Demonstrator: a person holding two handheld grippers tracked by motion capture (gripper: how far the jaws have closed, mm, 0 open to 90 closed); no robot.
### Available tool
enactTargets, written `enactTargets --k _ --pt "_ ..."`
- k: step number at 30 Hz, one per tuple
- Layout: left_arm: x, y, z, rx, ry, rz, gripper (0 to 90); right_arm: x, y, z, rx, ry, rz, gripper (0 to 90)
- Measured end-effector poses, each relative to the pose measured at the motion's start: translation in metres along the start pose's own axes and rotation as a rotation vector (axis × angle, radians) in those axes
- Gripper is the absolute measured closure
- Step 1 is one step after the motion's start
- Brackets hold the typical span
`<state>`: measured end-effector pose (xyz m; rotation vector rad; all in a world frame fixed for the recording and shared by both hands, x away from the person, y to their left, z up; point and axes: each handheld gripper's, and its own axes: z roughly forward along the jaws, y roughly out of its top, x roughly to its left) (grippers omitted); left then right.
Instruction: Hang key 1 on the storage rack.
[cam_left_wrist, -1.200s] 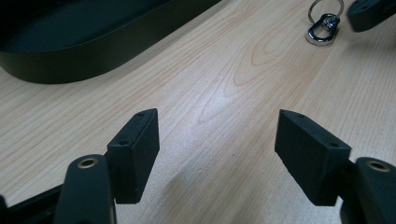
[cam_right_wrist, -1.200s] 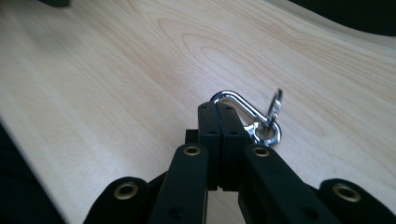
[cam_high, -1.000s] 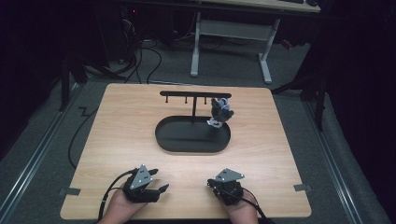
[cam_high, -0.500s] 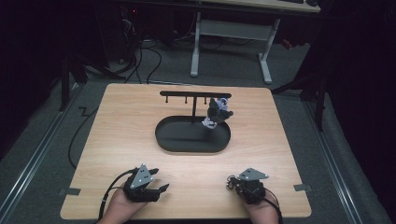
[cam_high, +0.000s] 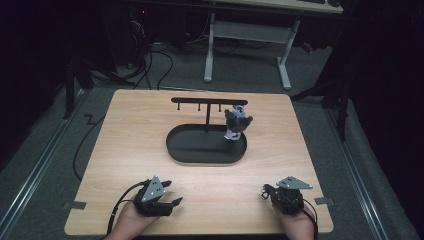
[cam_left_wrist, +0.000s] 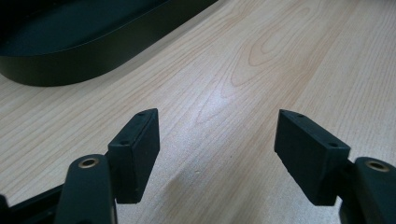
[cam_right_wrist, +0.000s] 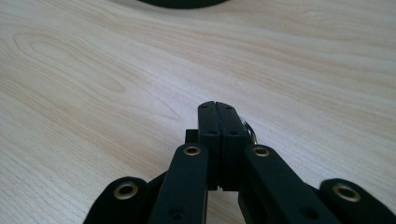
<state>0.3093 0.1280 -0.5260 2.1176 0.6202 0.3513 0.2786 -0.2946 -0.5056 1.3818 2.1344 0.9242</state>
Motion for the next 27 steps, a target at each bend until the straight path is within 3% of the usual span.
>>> enactTargets --k 4,8,13,23,27 --pt "0.0 0.0 0.001 0.0 -0.001 0.002 31.9 0.003 0.002 0.004 0.002 0.015 0.002 90.0" --pt "0.0 0.0 0.001 0.004 0.001 0.003 32.0 0.013 0.005 0.019 0.055 0.037 -0.043 90.0" --pt "0.001 -0.002 -0.002 0.0 0.004 -0.003 32.2 0.015 0.0 0.02 0.083 0.047 -0.045 90.0" --pt "0.001 -0.001 -0.002 0.001 0.001 0.002 32.3 -0.001 -0.015 0.004 0.088 0.027 0.023 89.9" --pt "0.001 0.0 -0.002 0.0 0.001 0.002 32.3 -0.002 -0.017 0.002 0.081 0.033 0.025 88.9"
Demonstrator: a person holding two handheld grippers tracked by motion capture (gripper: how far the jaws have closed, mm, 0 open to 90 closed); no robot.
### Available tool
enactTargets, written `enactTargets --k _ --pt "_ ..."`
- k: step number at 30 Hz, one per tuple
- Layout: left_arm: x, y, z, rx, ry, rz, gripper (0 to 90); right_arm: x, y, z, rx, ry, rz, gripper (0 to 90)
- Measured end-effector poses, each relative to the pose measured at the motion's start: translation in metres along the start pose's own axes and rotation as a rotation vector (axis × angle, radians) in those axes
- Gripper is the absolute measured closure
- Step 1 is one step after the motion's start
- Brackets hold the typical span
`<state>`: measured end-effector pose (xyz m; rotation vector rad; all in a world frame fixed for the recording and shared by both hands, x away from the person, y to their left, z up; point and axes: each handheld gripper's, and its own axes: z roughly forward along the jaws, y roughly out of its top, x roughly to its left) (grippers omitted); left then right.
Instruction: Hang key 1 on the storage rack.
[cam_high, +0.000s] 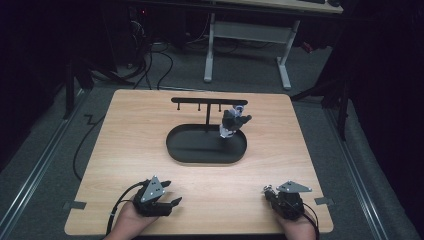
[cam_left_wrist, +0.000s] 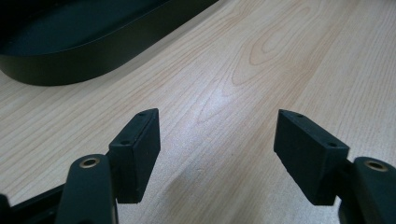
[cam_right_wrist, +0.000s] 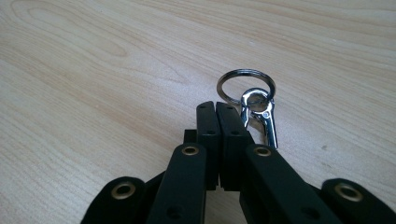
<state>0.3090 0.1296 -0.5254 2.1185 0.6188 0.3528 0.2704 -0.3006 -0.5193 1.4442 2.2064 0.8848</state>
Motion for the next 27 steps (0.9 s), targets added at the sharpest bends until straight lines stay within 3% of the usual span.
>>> enactTargets --k 4,6,7,8,9,13,16,18,20,21,22,23,24,25,27 --pt "0.0 0.0 0.0 -0.001 0.002 -0.001 32.3 -0.002 0.001 -0.01 -0.028 -0.011 0.003 85.5" --pt "0.0 0.0 0.001 -0.001 0.002 0.0 32.3 -0.006 0.003 -0.014 -0.038 -0.028 0.006 80.3" --pt "-0.001 0.0 0.001 -0.001 0.001 0.003 32.3 -0.012 0.005 -0.014 -0.037 -0.04 0.014 72.4" --pt "-0.001 0.0 0.001 -0.001 0.001 0.003 32.3 -0.012 0.005 -0.014 -0.037 -0.04 0.014 72.4" --pt "0.0 0.0 0.001 0.0 0.0 0.004 32.3 -0.018 0.007 -0.012 -0.038 -0.026 0.029 61.6" --pt "0.0 0.0 0.001 0.002 0.0 0.005 32.3 -0.022 0.012 -0.007 -0.024 0.0 0.027 52.4" --pt "0.0 0.0 0.001 0.004 -0.002 0.005 32.3 -0.021 0.018 0.003 0.006 0.004 -0.011 47.2" --pt "0.0 0.0 0.002 0.005 -0.002 0.005 32.3 -0.02 0.02 0.008 0.017 0.008 -0.028 47.1" --pt "0.0 -0.001 0.002 0.005 -0.003 0.006 32.3 -0.018 0.021 0.011 0.024 0.004 -0.047 56.2" --pt "0.0 -0.001 0.002 0.005 -0.003 0.006 32.3 -0.018 0.021 0.011 0.024 0.004 -0.047 56.2" --pt "0.0 -0.001 0.002 0.005 -0.004 0.006 32.4 -0.018 0.021 0.011 0.02 -0.002 -0.061 60.2" --pt "0.0 0.0 0.002 0.007 -0.003 0.007 32.4 -0.016 0.02 0.008 0.015 -0.009 -0.063 71.6" --pt "0.0 0.0 0.002 0.007 -0.003 0.007 32.4 -0.016 0.02 0.008 0.015 -0.009 -0.063 71.6" --pt "0.0 0.0 0.002 0.008 -0.003 0.007 32.4 -0.016 0.019 0.006 0.006 -0.004 -0.067 79.7" --pt "0.0 0.0 0.002 0.008 -0.003 0.009 32.4 -0.015 0.017 0.004 0.003 -0.009 -0.071 85.4"
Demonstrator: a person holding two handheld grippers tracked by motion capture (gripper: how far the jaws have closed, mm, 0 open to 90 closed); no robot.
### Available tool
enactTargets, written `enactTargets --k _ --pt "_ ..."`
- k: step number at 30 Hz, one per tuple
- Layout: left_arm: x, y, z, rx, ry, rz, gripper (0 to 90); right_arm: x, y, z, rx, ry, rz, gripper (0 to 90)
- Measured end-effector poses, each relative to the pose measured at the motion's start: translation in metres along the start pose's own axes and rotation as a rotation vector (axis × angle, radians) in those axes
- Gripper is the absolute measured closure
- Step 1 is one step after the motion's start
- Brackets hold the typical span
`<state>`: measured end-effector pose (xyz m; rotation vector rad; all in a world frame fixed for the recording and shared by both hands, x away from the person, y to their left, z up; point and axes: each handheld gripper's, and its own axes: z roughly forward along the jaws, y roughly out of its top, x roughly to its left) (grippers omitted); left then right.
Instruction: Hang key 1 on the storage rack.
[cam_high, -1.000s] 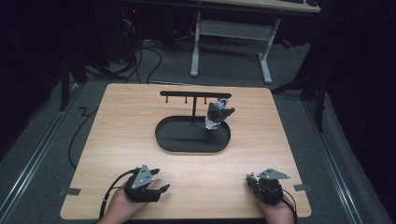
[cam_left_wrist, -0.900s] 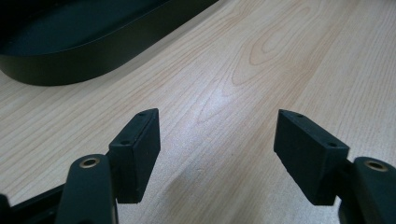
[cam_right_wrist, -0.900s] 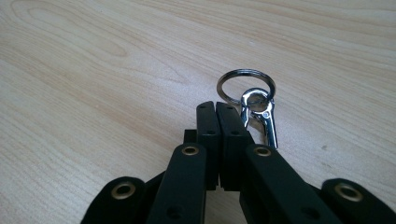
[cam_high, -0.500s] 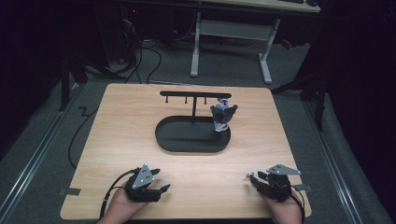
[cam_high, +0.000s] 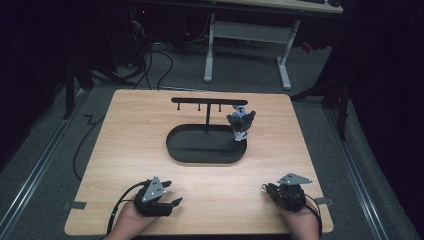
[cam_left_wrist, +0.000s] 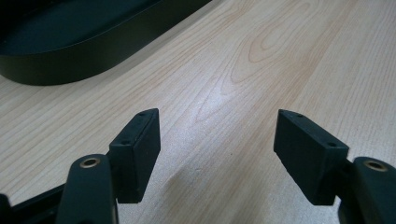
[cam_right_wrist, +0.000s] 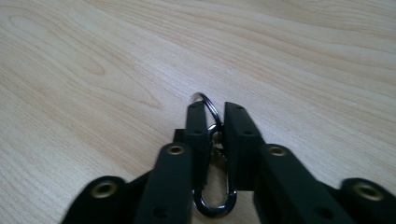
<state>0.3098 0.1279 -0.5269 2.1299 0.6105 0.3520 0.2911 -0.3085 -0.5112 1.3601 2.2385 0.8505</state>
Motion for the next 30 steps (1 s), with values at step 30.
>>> enactTargets --k 30 --pt "0.001 0.0 -0.004 -0.011 -0.002 0.0 32.9 -0.008 0.028 -0.01 0.3 0.034 0.047 61.2"
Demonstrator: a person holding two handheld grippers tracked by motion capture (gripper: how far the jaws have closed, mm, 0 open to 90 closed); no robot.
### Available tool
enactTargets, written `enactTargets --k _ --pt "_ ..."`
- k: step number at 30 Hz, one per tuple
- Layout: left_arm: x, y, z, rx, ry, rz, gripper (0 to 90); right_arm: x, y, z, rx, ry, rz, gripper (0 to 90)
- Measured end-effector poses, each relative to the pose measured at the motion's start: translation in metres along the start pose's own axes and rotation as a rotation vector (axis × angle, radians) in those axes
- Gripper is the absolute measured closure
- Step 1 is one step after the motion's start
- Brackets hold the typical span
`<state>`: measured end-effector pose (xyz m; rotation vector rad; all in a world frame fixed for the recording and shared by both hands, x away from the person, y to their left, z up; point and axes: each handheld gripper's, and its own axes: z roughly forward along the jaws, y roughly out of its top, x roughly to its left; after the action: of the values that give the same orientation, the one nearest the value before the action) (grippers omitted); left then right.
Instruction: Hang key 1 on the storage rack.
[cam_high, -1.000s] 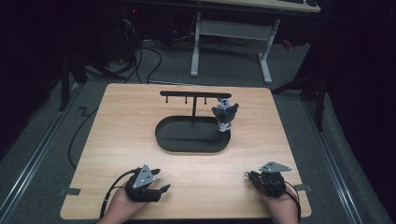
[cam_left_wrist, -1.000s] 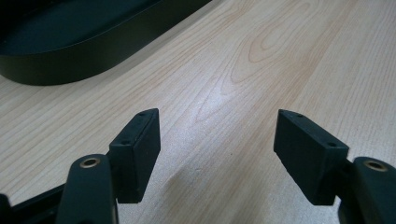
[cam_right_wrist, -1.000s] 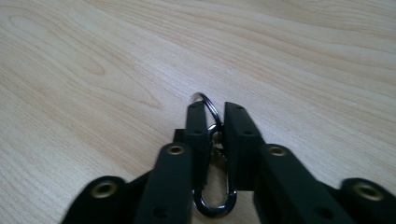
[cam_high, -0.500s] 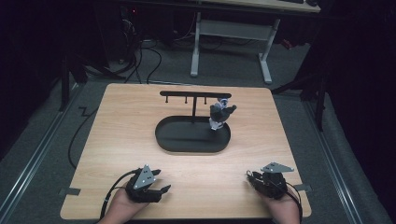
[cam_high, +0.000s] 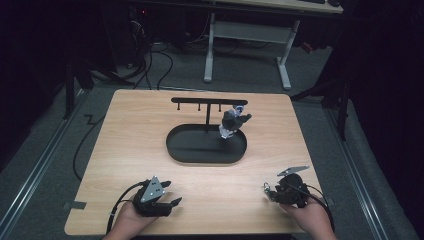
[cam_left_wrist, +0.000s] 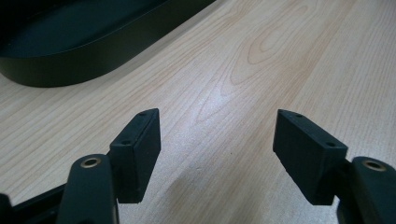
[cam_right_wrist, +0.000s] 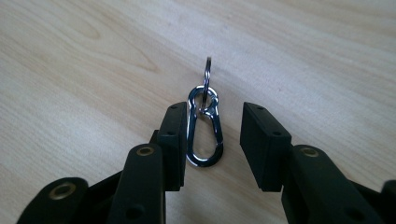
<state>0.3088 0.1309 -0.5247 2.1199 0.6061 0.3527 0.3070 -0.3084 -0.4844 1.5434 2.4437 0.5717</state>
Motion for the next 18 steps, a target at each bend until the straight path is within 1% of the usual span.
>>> enactTargets --k 1,2,5,6,8,9,11,12,15,18 --pt "0.0 0.0 0.0 0.0 0.0 0.0 33.0 0.0 0.0 0.0 0.0 0.0 0.0 61.2" --pt "0.0 0.0 -0.001 -0.002 -0.003 -0.003 33.1 0.001 0.004 0.0 0.034 -0.006 -0.017 61.0" --pt "0.001 0.0 -0.002 -0.005 -0.001 -0.003 33.2 0.002 0.007 -0.001 0.059 -0.01 -0.026 60.0" --pt "0.001 0.0 -0.002 -0.011 0.005 -0.003 33.2 0.003 0.013 -0.003 0.08 -0.02 -0.033 59.7" --pt "0.001 0.0 -0.003 -0.012 0.006 -0.004 33.2 0.004 0.015 -0.004 0.085 -0.018 -0.037 58.9" --pt "0.001 0.0 -0.003 -0.011 0.006 -0.004 33.2 0.005 0.02 -0.004 0.105 -0.017 -0.043 57.5" --pt "0.001 0.0 -0.003 -0.011 0.007 -0.004 33.2 0.007 0.024 -0.002 0.124 -0.035 -0.057 56.3" --pt "0.001 0.0 -0.003 -0.01 0.008 -0.004 33.2 0.007 0.024 -0.002 0.124 -0.035 -0.057 56.3" --pt "0.002 0.0 -0.003 -0.01 0.008 -0.005 33.2 0.008 0.028 0.001 0.147 -0.047 -0.072 57.7" --pt "0.002 0.0 -0.003 -0.008 0.006 -0.004 33.3 0.007 0.031 0.003 0.151 -0.049 -0.071 63.0"
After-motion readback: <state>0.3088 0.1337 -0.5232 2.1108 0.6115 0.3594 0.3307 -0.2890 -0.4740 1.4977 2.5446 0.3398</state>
